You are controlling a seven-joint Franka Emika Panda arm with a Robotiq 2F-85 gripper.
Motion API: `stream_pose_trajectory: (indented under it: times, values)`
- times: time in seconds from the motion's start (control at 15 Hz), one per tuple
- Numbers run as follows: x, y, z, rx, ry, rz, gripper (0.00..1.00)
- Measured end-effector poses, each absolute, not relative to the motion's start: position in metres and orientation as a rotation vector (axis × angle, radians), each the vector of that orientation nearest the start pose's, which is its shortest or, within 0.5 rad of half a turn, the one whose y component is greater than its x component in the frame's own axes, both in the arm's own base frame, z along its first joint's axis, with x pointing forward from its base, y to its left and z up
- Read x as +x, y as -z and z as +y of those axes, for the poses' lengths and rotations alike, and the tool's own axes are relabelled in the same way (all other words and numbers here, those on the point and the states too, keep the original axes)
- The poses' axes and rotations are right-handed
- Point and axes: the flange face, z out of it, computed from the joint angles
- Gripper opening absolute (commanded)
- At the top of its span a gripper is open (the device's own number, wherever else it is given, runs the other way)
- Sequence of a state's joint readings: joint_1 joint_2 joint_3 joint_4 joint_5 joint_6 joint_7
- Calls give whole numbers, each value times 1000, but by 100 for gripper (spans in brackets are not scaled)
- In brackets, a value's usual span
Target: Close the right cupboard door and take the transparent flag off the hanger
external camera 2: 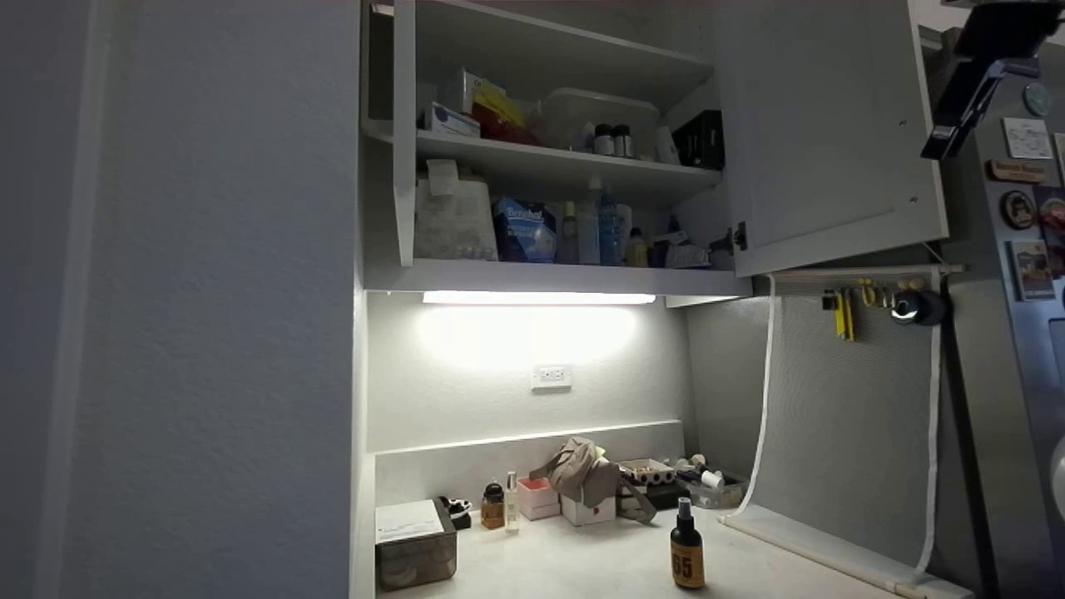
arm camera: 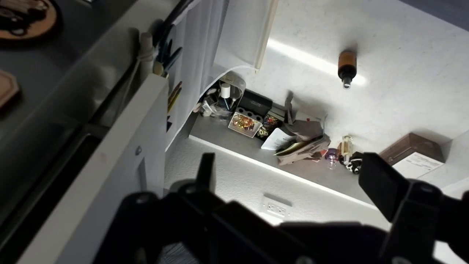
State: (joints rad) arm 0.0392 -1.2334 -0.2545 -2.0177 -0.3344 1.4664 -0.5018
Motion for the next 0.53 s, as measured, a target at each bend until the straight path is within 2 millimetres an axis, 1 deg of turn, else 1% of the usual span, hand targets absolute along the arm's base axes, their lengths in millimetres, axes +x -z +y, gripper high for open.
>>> stream_pose_trajectory:
  times: [0.27,0.4,0.53]
  values:
    - [51,-806,-167,-3222,1066,-309,100]
    - [45,-809,-169,-3222,1113,-264,100]
    - [44,-813,-169,-3214,1183,-218,100]
